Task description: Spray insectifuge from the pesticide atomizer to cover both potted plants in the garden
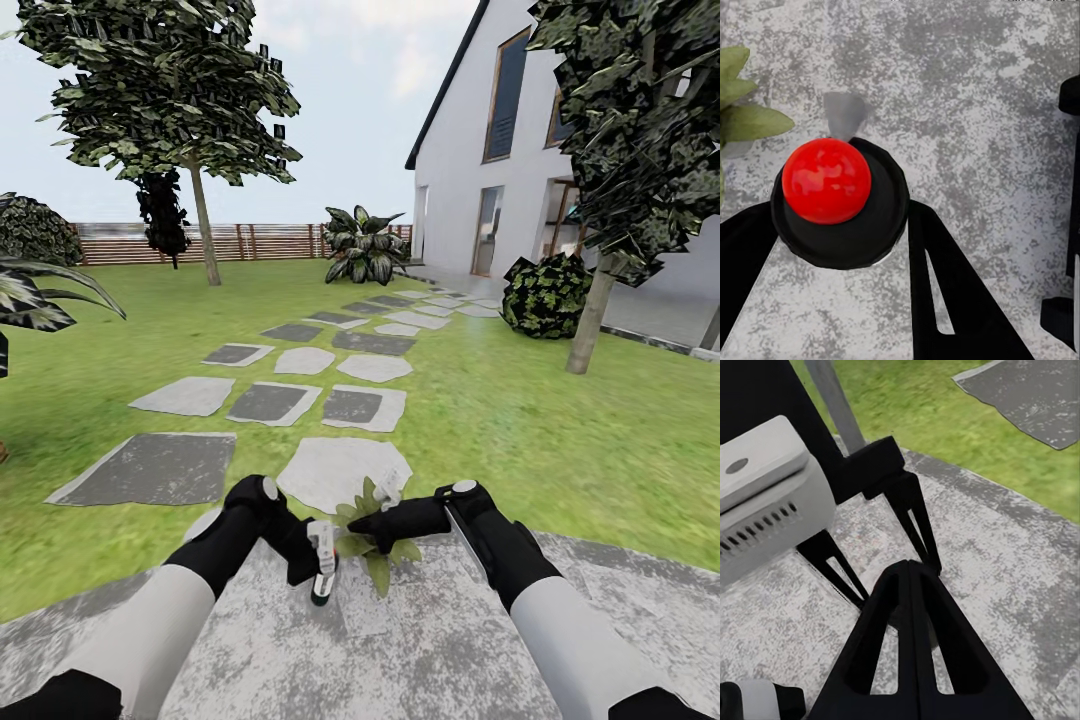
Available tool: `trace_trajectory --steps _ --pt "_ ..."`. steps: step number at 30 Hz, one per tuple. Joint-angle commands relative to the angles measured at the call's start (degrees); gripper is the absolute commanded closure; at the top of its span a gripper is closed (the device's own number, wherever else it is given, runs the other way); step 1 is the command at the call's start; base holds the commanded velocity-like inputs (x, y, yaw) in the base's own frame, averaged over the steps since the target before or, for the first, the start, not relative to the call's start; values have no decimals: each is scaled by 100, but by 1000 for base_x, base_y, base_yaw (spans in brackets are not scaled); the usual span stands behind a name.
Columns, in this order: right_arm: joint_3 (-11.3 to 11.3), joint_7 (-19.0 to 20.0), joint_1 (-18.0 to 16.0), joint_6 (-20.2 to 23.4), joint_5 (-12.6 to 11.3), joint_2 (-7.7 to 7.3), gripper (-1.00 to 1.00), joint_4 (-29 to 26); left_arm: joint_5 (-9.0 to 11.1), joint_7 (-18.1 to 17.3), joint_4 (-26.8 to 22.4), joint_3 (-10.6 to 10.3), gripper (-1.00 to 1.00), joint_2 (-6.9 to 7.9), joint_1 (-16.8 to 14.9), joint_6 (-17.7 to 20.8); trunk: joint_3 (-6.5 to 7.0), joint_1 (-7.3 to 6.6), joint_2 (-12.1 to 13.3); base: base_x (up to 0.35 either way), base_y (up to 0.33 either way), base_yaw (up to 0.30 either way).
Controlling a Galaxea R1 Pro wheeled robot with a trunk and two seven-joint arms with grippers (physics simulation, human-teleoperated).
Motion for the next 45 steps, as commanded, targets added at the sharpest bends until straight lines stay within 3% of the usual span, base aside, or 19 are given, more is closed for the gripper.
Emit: trace_trajectory --steps 1,31,35,45 --pt "-9 26 -3 49 28 2 100 -9 -20 -30 -7 -2 100 -2 -26 61 -6 0 -3 0 0 0" --pt "-8 26 -3 46 28 -30 100 -9 -20 -175 -174 -2 100 -119 -87 70 -6 0 -3 0 0 0" --pt "-6 26 -3 44 28 -33 100 -9 -20 -195 -168 -2 100 -119 -253 70 -6 0 -3 0 0 0" --pt "-5 26 -3 44 28 -33 100 -6 -20 -196 -167 -2 100 -161 -289 70 -6 0 -3 0 0 0"
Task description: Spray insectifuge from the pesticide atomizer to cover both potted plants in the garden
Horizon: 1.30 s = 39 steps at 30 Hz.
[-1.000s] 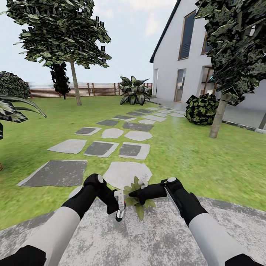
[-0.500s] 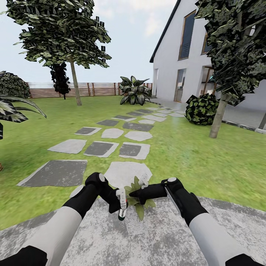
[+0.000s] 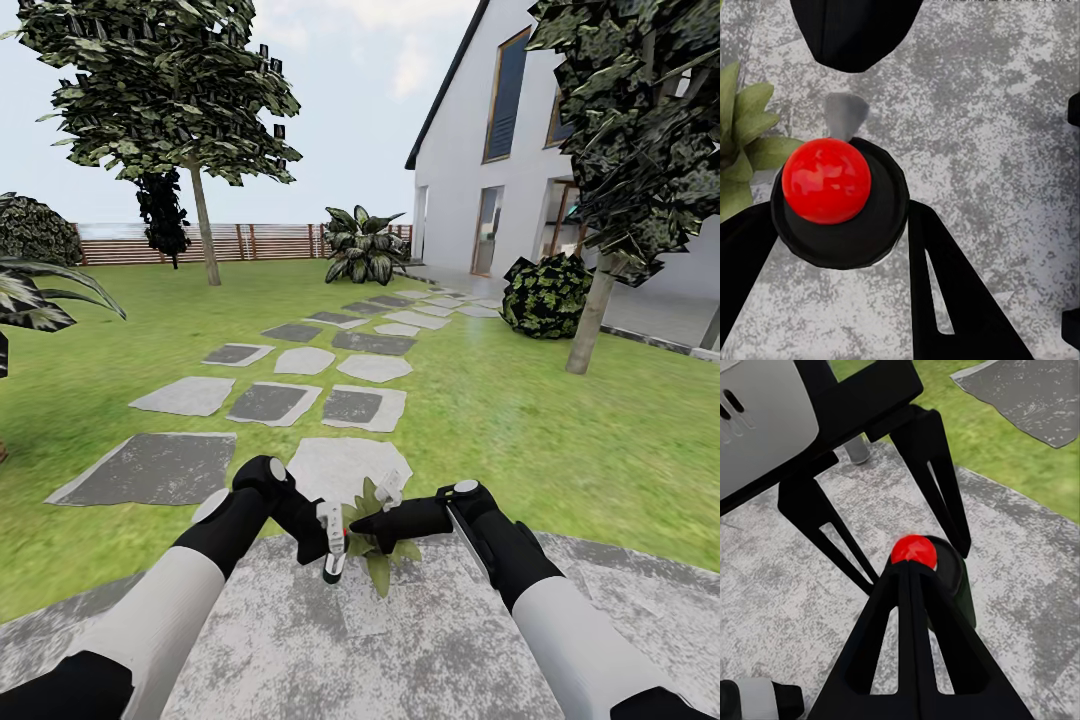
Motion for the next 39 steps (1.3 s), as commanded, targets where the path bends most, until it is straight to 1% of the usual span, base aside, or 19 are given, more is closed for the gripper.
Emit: trace_trajectory --steps 1,15,21,30,39 --pt "-8 26 -3 48 27 3 100 -9 -22 -30 -8 -1 100 -2 -3 60 -6 -1 -3 0 0 0" --pt "-10 26 -3 47 27 -6 100 -5 -22 -37 -5 -1 100 -3 -4 60 -6 -1 -3 0 0 0" --pt "-9 26 -3 48 27 -6 100 -4 -22 -236 -5 -1 100 -3 -4 60 -6 -1 -3 0 0 0" --pt "-8 26 -3 47 27 2 100 -4 -22 -261 -5 -1 100 -7 -4 60 -6 -1 -3 0 0 0" --pt "-8 26 -3 47 27 2 100 -3 -22 -258 -10 -1 100 -111 -4 60 -6 -1 -3 0 0 0"
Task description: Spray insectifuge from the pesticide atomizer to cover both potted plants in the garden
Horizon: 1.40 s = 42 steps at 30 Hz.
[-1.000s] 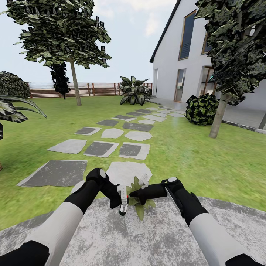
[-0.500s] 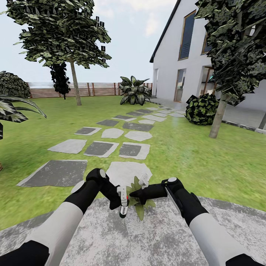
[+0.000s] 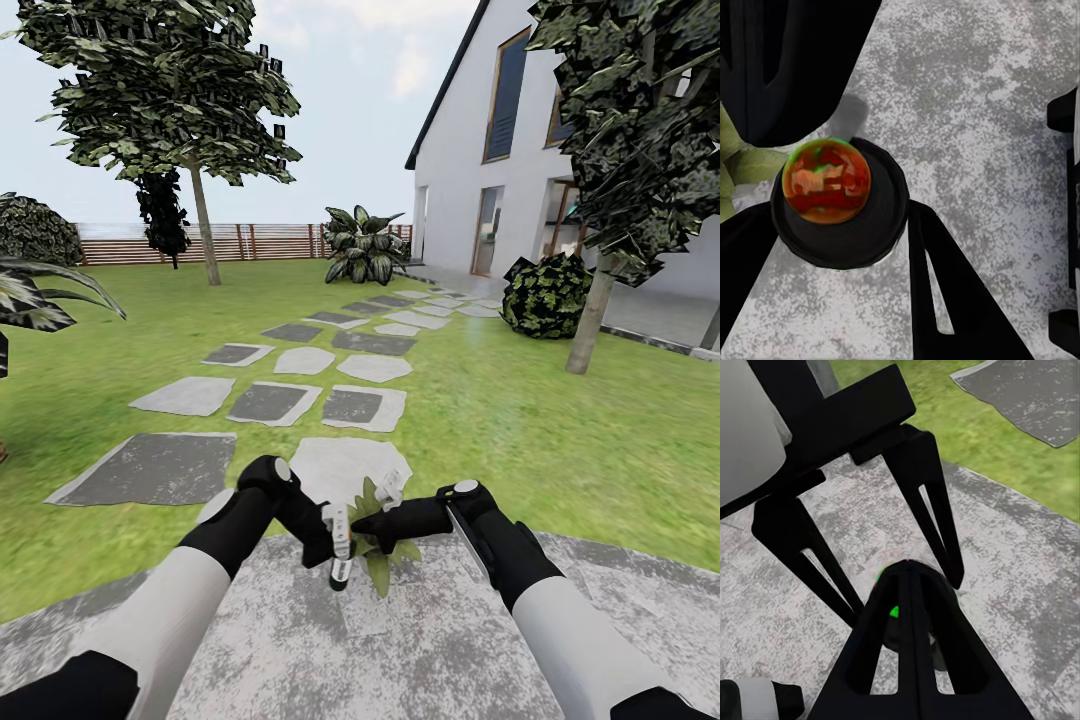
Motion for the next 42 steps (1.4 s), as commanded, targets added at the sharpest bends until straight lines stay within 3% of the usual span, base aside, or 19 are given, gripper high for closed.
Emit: trace_trajectory --steps 1,25,27,28,29,32,36,38,40,42 --pt "-7 25 -3 49 27 3 100 -10 -24 -30 -8 -1 100 -8 -3 61 -6 0 -3 0 0 0" --pt "-5 26 -3 49 27 -6 100 -9 -25 -30 2 -1 100 -17 -153 67 -6 0 -3 0 0 0" --pt "-5 26 -3 49 27 -6 100 -9 -64 -23 20 -6 100 -7 -153 68 -6 0 -3 0 0 0" --pt "-5 26 -3 49 27 -8 100 -9 -183 -15 41 -4 100 11 -153 69 -6 0 -3 0 0 0" --pt "-5 26 -3 49 27 -7 100 -9 -406 -4 60 2 100 55 -153 69 -6 0 -3 0 0 0" --pt "-5 26 -3 49 27 -6 100 -9 -724 10 155 18 100 298 -153 69 -6 0 -3 0 0 0" --pt "-5 26 -3 49 27 -10 100 -10 -823 137 577 52 100 658 -153 63 -6 0 -3 0 0 0" --pt "-5 26 -3 49 27 -7 100 -10 -832 209 650 58 100 913 -153 61 -6 0 -3 0 0 0" --pt "-5 26 -3 49 27 9 100 -9 -832 237 667 59 100 1073 -153 65 -6 0 -3 0 0 0" --pt "-9 15 -3 49 29 19 100 -6 -822 312 667 133 100 1132 -153 87 -6 0 -3 0 0 0"
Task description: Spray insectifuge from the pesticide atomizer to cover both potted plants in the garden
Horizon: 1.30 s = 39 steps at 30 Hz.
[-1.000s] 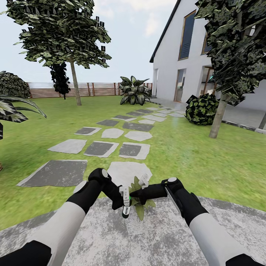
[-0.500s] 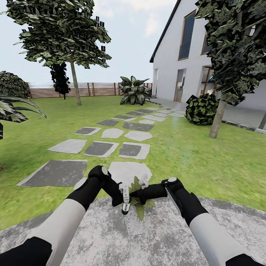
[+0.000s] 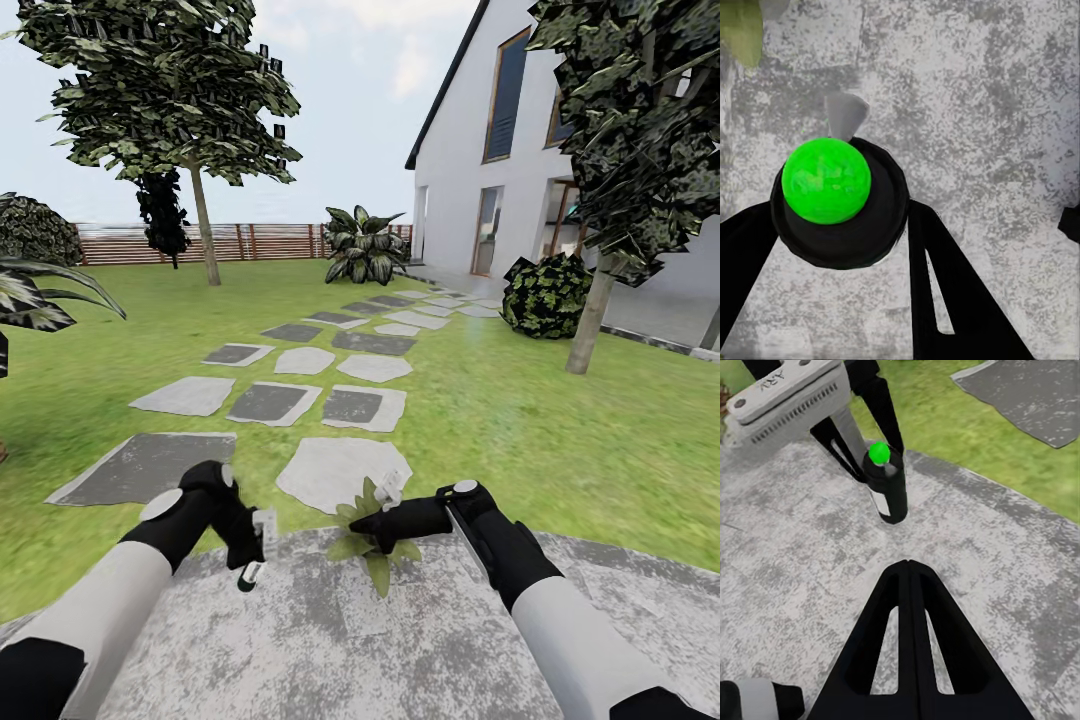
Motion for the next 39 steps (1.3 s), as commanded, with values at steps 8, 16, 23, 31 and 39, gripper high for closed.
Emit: trace_trajectory --steps 8,16,23,31,39 --pt "-201 -422 67 44 -27 -629 -100 752 19 472 -10 3118 100 -113 -3 796 -6 0 -3 0 0 0" --pt "-3250 -1365 89 -280 -37 -2049 -100 1285 -5 928 28 4304 100 -105 55 2124 -6 0 -3 0 0 0" --pt "-4193 -3777 572 -1253 -9 -2034 -100 1637 -27 1237 184 4260 100 -237 58 3395 -6 0 -3 0 0 0" --pt "-4228 -4610 662 -1744 -28 -2025 -100 2411 -31 1233 253 4264 100 -267 65 3714 -6 0 -3 0 0 0" --pt "-4233 -4629 664 -1759 -41 -2025 -100 2453 -43 1201 351 4206 100 -265 67 3736 -6 0 -3 11 0 0"
